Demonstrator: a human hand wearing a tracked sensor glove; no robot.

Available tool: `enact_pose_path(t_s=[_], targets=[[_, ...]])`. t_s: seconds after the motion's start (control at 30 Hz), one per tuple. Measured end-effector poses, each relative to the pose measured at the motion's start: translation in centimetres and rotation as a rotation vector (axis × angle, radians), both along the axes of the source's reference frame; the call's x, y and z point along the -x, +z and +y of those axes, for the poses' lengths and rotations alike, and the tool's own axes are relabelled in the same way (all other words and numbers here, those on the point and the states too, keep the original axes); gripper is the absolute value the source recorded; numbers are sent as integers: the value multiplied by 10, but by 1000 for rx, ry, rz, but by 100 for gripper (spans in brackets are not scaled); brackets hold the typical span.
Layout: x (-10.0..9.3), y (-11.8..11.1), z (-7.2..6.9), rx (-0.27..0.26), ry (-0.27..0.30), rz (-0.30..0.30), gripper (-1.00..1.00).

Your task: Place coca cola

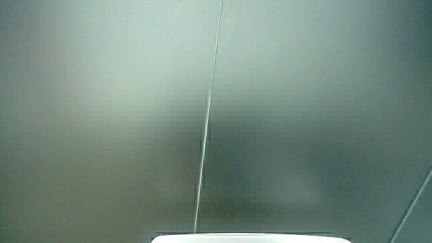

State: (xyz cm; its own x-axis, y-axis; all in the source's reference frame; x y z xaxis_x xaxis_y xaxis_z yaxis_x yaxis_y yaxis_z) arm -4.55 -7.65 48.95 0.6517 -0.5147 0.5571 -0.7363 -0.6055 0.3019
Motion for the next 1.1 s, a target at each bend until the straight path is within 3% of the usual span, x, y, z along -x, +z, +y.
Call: enact_pose_path(t_s=[0.2, 0.5, 0.6, 1.1], targets=[[2, 5, 1, 3, -5, 26, 0], [1, 16, -2, 39, 4, 39, -22], [-2, 11, -2, 43, 9, 18, -30], [-6, 17, 6, 5, 7, 10, -67]])
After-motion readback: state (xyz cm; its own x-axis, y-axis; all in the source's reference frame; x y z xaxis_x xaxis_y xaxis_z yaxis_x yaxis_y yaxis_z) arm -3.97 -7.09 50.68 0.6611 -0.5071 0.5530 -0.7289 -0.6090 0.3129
